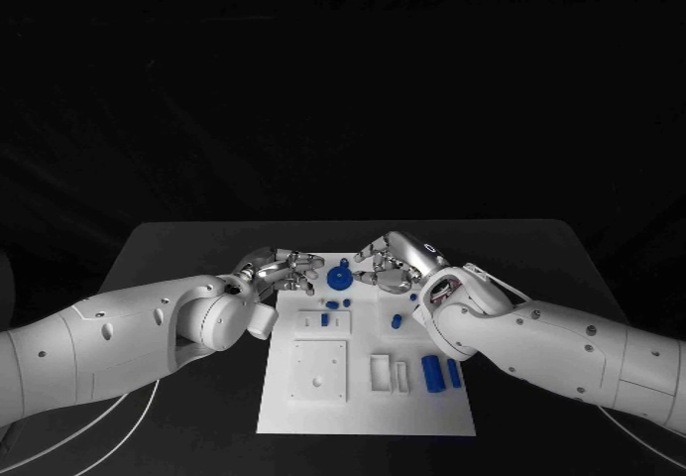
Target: Assemble the parts on the task board
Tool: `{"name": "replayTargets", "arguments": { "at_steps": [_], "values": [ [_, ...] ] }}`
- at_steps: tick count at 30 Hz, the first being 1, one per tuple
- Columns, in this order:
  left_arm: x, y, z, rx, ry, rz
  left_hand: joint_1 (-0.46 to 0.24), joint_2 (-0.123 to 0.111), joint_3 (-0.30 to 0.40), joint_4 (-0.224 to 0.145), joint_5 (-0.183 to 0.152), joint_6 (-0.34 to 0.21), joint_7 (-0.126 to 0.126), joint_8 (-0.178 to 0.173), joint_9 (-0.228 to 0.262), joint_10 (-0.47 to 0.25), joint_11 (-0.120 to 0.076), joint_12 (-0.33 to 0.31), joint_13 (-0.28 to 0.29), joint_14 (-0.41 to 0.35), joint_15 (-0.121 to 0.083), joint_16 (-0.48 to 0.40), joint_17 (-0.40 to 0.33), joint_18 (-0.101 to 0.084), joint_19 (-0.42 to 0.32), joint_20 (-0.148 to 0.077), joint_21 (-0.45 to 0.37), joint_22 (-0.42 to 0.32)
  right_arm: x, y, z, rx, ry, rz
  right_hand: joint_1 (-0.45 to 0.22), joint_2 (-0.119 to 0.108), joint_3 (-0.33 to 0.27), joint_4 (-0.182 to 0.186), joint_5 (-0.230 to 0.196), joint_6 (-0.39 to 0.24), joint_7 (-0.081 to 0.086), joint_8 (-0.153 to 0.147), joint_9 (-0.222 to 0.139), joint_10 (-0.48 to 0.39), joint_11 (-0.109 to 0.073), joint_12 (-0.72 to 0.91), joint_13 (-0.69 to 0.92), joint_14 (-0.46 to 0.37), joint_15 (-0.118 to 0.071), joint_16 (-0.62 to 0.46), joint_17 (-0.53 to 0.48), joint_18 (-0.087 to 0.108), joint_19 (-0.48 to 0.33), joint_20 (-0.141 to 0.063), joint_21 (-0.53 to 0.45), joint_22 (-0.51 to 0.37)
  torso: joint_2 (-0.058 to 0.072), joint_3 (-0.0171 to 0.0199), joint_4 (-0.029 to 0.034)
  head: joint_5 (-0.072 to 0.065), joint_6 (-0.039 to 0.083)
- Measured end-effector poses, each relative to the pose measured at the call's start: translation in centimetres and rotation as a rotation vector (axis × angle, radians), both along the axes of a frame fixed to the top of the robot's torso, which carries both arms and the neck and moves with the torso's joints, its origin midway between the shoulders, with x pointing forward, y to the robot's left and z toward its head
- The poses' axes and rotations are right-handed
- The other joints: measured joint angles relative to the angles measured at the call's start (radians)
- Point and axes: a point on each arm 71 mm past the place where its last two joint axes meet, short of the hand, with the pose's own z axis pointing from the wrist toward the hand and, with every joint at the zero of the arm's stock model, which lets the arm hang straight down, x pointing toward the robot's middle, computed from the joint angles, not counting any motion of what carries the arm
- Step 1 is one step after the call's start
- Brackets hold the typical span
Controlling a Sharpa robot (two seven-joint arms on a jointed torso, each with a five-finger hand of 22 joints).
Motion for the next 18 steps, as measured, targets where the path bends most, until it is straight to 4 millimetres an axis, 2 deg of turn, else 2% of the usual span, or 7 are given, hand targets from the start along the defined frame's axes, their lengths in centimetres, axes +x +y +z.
{"name": "replayTargets", "arguments": {
  "at_steps": [3, 6, 11, 18],
  "values": [
    [0.3, 0.2, 0.7, 0.088, -0.08, -0.026, 0.014, -0.029, -0.088, -0.003, 0.012, -0.013, 0.013, 0.0, -0.083, -0.011, 0.006, -0.004, -0.004, 0.01, 0.007, 0.0, -0.002, 0.0, 0.008, 0.007, 0.0, -0.032, 0.1, -0.4, 0.0, -0.004, 0.003, -0.007, -0.004, -0.004, 0.003, 0.003, 0.006, 0.0, 0.0, 0.0, 0.0, 0.0, 0.0, 0.0, 0.0, 0.0, 0.0, 0.0, 0.0, 0.0, 0.0, 0.0, 0.004, 0.0, 0.0, 0.0, 0.0003, 0.0, -0.002],
    [0.6, 0.1, 1.5, 0.203, -0.171, -0.066, 0.029, -0.044, -0.145, -0.006, 0.013, -0.017, 0.017, 0.0, -0.122, -0.011, 0.006, -0.019, -0.018, 0.021, 0.005, -0.003, 0.0, 0.0, 0.018, 0.003, 0.0, -0.052, 0.1, -0.9, -0.1, -0.005, 0.006, -0.015, -0.004, -0.004, 0.003, 0.003, 0.012, 0.0, 0.0, 0.0, 0.0, 0.0, 0.0, 0.0, 0.0, 0.0, 0.0, 0.0, 0.0, 0.0, 0.0, 0.0, 0.004, 0.0, 0.0, 0.0001, 0.0004, -0.001, -0.003],
    [1.2, -0.4, 3.3, 0.477, -0.354, -0.161, 0.053, -0.067, -0.188, -0.001, 0.041, -0.011, 0.011, 0.0, -0.128, -0.007, 0.002, -0.032, -0.03, 0.038, -0.002, -0.003, 0.01, 0.0, 0.033, -0.003, 0.0, -0.061, 0.2, -1.6, -0.2, -0.003, 0.014, -0.03, -0.008, -0.008, 0.003, 0.003, 0.021, -0.004, 0.004, 0.0, 0.0, 0.0, 0.0, 0.0, 0.0, 0.0, 0.0, 0.0, 0.0, 0.0, 0.0, 0.0, 0.007, 0.0, 0.0, 0.0007, 0.0003, 0.002, -0.005],
    [1.6, -2.4, 4.3, 0.832, -0.523, -0.273, 0.075, -0.055, -0.204, 0.016, 0.047, 0.029, -0.003, 0.0, -0.129, 0.002, -0.006, -0.033, -0.035, 0.052, -0.009, -0.008, 0.021, 0.0, 0.043, -0.007, 0.0, -0.052, 0.3, -2.1, -0.2, 0.006, 0.027, -0.042, -0.008, -0.008, 0.0, 0.006, 0.026, -0.004, 0.003, 0.0, 0.0, 0.0, 0.0, 0.0, -0.001, 0.0, 0.0, 0.0, -0.001, 0.0, 0.0, 0.0, 0.007, 0.0, 0.001, 0.0013, -0.0012, 0.003, -0.006]
  ]
}}
